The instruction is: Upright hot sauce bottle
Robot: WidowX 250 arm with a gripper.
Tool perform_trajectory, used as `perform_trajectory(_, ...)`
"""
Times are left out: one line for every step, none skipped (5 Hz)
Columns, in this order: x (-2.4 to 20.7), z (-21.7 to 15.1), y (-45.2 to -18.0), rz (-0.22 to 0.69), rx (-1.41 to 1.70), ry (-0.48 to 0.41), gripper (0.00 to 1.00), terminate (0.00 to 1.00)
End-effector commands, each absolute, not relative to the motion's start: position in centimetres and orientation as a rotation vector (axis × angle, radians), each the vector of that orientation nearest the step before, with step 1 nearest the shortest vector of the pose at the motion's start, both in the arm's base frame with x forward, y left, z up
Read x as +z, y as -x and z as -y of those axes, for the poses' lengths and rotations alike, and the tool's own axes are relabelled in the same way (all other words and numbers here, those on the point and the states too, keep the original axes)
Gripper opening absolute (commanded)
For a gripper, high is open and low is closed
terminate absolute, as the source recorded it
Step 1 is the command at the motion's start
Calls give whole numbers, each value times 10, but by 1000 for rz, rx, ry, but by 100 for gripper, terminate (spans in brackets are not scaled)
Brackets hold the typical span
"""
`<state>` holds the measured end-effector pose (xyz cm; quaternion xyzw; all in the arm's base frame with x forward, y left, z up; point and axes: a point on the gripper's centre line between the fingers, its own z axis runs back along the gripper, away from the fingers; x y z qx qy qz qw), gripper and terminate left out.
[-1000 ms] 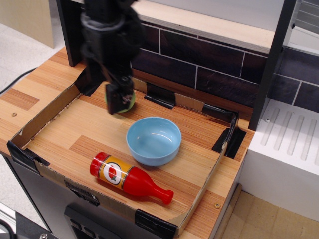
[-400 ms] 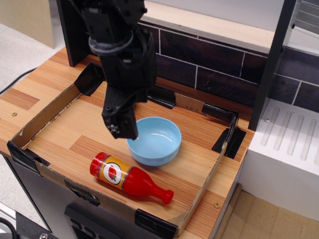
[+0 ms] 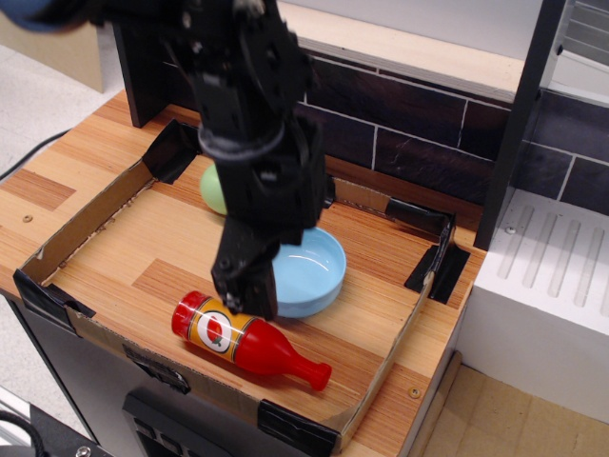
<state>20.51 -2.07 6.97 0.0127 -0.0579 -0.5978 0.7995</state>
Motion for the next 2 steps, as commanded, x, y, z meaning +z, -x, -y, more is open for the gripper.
perform_trajectory(53,29,-187,115,-1341,-69,100,0)
perform_trajectory(39,36,-186,99,-1371,-76,100,0)
